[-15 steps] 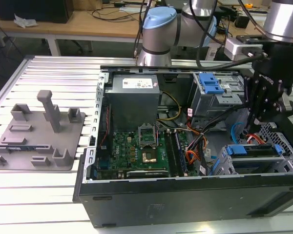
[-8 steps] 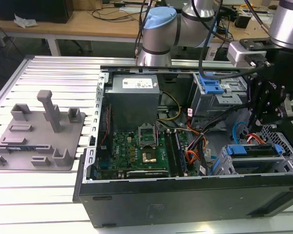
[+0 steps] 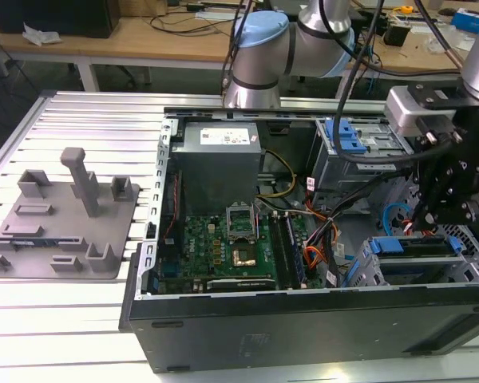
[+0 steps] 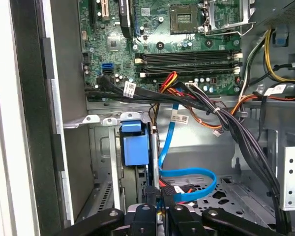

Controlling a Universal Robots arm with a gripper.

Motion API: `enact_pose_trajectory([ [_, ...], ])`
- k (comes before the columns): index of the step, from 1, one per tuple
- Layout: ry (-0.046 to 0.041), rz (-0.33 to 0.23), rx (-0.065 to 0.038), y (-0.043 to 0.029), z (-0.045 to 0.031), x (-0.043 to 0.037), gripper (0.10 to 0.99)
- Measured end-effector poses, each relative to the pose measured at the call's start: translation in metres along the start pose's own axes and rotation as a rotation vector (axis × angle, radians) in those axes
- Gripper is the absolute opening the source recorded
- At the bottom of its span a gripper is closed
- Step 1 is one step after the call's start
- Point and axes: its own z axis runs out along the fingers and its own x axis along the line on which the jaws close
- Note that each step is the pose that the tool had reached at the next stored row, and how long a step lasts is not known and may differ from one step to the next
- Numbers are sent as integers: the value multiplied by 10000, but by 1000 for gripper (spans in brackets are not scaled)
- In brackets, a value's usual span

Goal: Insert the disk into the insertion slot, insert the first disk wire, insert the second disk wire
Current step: 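Insert the second disk wire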

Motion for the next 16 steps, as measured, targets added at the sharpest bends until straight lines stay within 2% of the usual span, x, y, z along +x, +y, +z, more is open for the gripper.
enact_pose_trajectory([
  [1, -64, 6, -3, -1, 1, 14, 161],
  [2, -84, 8, -4, -1, 1, 19, 161],
  [7, -92, 9, -4, -1, 1, 19, 161],
  [8, -92, 8, -4, -1, 0, 27, 161],
  [10, -156, 14, -7, -2, 2, 57, 161],
  [16, -168, 16, -8, -3, 8, 98, 161],
])
